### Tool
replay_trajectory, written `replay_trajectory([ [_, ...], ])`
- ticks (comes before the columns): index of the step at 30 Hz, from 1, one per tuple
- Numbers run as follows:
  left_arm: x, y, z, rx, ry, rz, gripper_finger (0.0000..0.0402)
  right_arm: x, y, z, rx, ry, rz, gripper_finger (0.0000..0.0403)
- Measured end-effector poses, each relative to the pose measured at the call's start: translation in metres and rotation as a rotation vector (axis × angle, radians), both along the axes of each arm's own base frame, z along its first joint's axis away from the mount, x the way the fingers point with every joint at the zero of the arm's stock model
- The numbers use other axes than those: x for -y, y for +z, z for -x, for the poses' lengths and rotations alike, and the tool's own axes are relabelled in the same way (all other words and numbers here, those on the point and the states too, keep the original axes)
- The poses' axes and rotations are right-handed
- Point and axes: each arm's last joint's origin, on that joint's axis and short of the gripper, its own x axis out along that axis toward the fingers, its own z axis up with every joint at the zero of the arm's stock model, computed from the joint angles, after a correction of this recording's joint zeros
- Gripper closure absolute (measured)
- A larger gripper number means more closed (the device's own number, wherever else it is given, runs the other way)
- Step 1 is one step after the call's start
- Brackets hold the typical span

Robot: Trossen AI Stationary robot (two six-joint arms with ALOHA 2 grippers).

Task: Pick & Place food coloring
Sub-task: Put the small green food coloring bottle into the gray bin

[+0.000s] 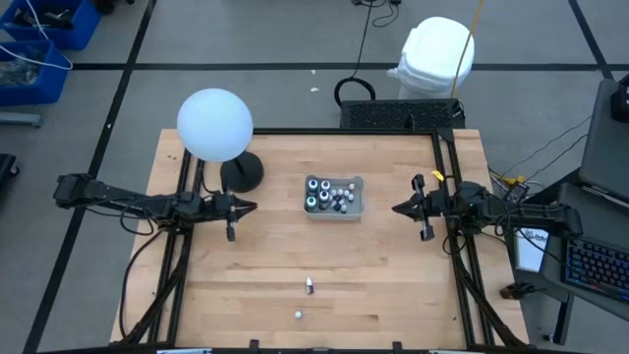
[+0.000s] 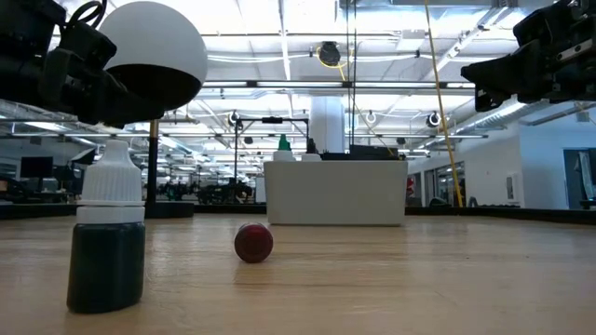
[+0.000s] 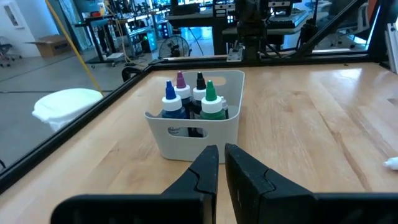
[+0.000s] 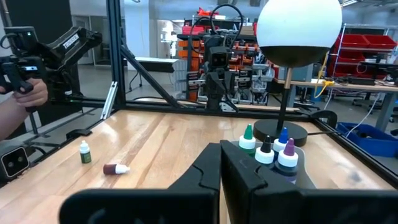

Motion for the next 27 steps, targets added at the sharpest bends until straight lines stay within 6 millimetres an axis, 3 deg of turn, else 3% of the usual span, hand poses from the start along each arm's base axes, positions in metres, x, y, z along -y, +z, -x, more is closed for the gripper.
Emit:
replay_trajectory([
  [8,0.0,0.0,0.0,0.005,0.0,0.01,0.0364,0.001,0.0,0.0,0.0,-0.045,-0.023,0.0403],
  [13,0.005,0.001,0.0,0.01,-0.092,0.041,0.0364,0.001,0.0,0.0,-0.002,-0.043,-0.049,0.0403],
  [17,0.017,0.022,-0.008,0.033,-0.172,0.039,0.0369,0.001,0.0,0.0,-0.002,-0.043,-0.052,0.0403],
  [22,0.049,0.049,-0.034,-0.026,-0.221,-0.089,0.0396,0.001,0.0,0.0,-0.001,-0.042,-0.049,0.0403],
  [27,0.085,0.066,-0.077,-0.174,-0.23,-0.205,0.0397,0.001,0.001,0.0,0.005,-0.043,-0.031,0.0403],
])
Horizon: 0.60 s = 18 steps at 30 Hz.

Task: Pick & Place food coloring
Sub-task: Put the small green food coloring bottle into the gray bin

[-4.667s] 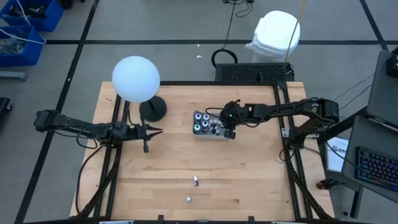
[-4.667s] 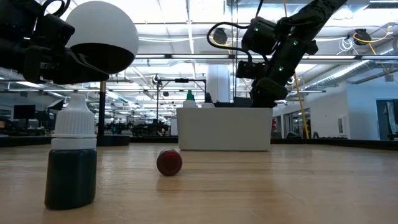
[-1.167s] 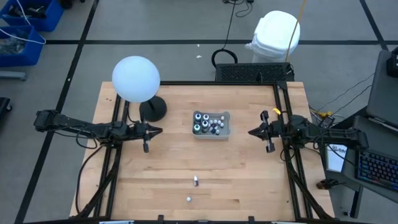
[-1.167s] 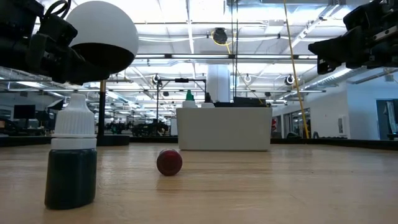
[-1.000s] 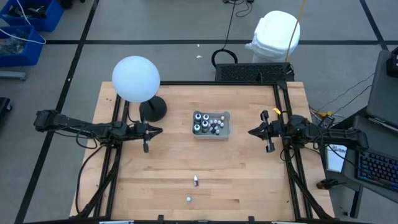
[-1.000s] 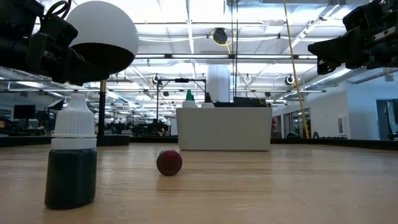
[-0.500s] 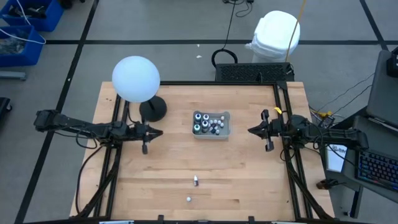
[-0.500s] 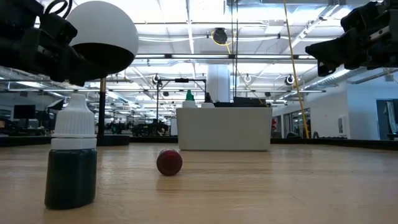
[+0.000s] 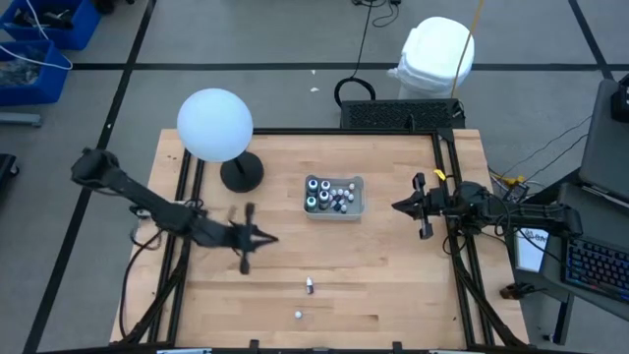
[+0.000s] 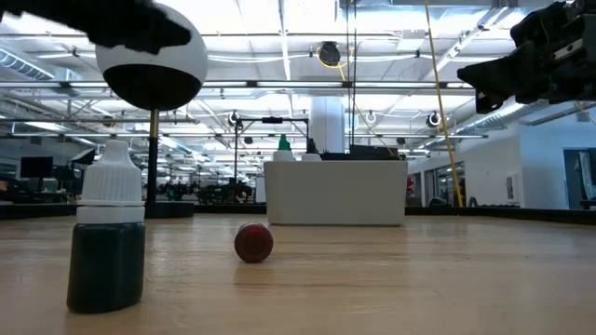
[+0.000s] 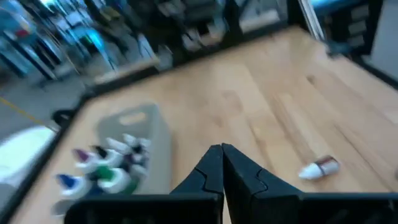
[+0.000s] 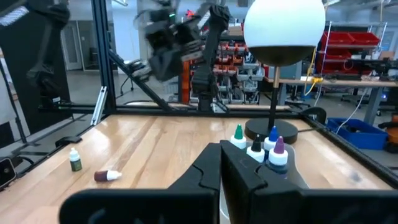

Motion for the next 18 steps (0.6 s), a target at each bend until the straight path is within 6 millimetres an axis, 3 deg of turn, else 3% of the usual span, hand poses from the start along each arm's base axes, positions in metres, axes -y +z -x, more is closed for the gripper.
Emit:
replay_trajectory([
  [10,0.068,0.023,-0.084,-0.409,-0.047,0.097,0.0395,0.0,0.002,0.0,0.023,0.0,0.005,0.0403],
  [18,0.115,0.043,-0.124,-0.664,-0.11,0.118,0.0379,0.0,0.002,0.0,0.025,0.002,-0.013,0.0403],
])
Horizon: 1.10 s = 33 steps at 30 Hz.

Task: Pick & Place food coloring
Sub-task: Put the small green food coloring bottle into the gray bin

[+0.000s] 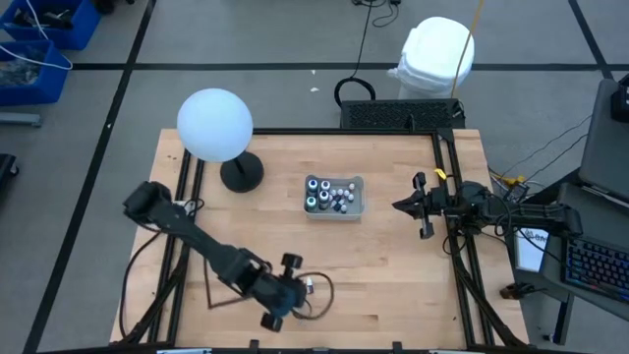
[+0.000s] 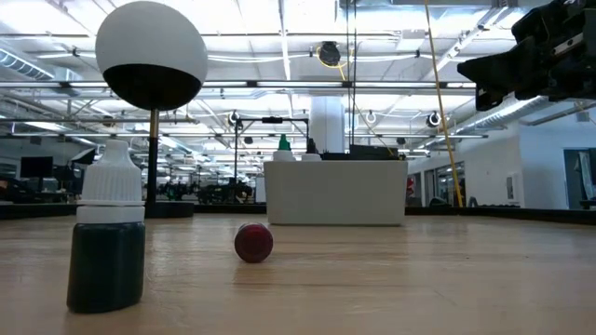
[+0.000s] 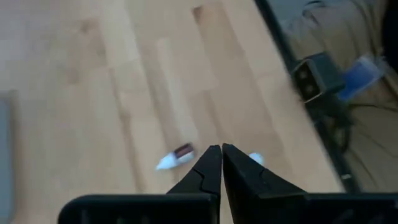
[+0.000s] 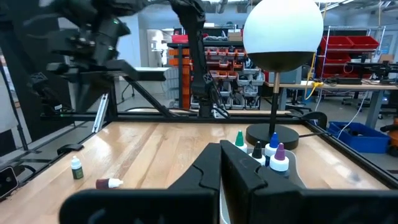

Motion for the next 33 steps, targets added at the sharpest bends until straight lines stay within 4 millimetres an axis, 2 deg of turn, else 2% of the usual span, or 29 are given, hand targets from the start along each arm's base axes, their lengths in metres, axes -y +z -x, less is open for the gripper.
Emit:
replay_trajectory([
  [3,0.01,0.003,-0.012,-0.037,-0.011,0.023,0.0381,0.0,0.0,0.0,0.0,0.0,-0.002,0.0403],
  [9,0.023,-0.004,-0.031,-0.064,-0.057,0.08,0.0395,0.0,0.0,0.0,-0.002,0.003,-0.025,0.0403],
  [13,0.029,-0.018,-0.038,-0.104,-0.048,0.093,0.0385,0.0,0.0,0.0,-0.001,0.002,-0.012,0.0403],
  [21,0.034,-0.044,-0.046,-0.161,-0.059,0.074,0.0396,0.0,0.0,0.0,0.0,0.001,0.001,0.0403],
  [25,0.035,-0.044,-0.046,-0.161,-0.04,0.083,0.0359,0.0,0.0,0.0,0.0,0.001,0.005,0.0403],
  [33,0.041,-0.048,-0.041,-0.176,-0.097,0.088,0.0232,0.0,0.001,0.0,0.008,0.0,0.01,0.0403],
])
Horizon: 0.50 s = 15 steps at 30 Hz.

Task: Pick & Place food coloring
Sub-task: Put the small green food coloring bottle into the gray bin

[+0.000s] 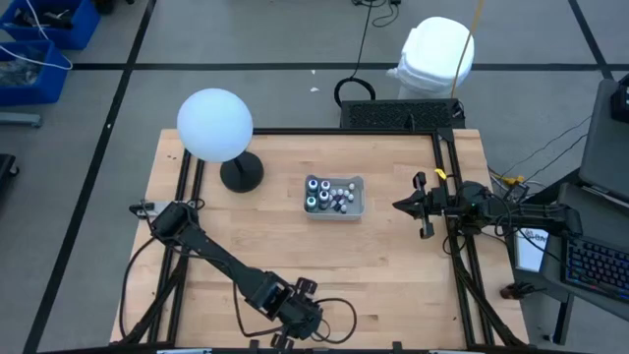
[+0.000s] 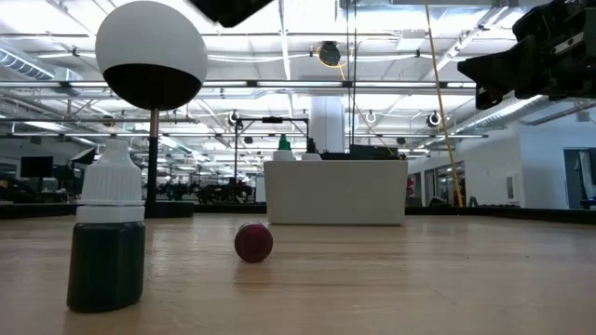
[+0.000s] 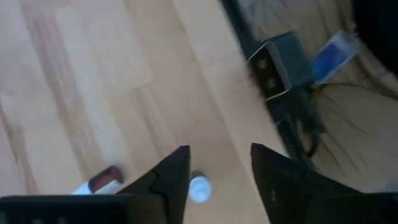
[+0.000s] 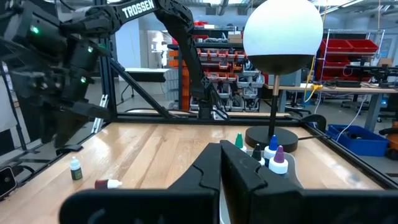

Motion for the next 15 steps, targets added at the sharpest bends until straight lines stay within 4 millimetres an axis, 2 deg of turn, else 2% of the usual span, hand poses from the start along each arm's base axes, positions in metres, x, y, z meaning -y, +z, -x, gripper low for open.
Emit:
replay_trajectory([
  [6,-0.004,-0.012,0.003,-0.042,0.044,-0.013,0.0183,0.0,0.0,0.0,0.0,0.001,-0.009,0.0403],
  [15,-0.007,-0.028,0.007,-0.086,0.078,0.012,0.0176,0.0,-0.001,0.0,-0.007,0.001,-0.013,0.0403],
])
